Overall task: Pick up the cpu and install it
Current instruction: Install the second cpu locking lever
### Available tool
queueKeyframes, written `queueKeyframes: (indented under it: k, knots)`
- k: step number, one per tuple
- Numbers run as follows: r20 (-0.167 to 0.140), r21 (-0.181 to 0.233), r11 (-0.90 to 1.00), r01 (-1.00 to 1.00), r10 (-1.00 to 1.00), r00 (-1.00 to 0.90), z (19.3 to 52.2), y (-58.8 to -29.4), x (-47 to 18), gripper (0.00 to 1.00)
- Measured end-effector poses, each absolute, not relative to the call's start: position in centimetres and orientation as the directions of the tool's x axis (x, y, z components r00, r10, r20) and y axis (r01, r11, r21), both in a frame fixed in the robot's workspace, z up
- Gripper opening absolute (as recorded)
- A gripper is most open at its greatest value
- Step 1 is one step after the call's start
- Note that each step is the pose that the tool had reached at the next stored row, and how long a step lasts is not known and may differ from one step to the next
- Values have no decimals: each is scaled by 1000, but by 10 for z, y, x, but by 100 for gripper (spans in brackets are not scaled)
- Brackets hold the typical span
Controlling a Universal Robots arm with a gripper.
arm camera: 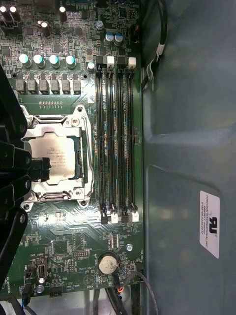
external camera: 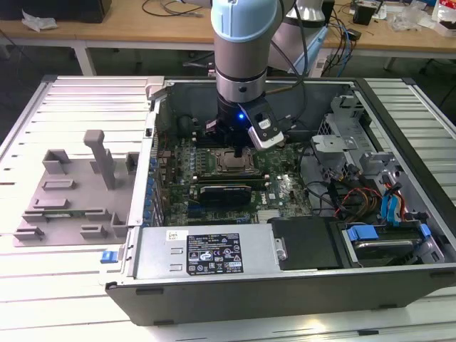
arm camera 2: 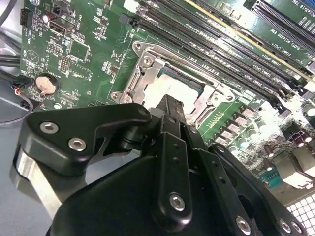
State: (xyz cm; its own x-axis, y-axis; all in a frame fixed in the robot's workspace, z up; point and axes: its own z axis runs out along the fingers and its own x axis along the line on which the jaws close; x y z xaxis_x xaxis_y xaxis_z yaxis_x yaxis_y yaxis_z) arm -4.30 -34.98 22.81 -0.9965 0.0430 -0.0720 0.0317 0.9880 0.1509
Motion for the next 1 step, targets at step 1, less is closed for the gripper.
queueKeyframes:
  k: [1]
  knots:
    - [-72, 151, 988, 32, 43, -996, 228, -350, -43, 11]
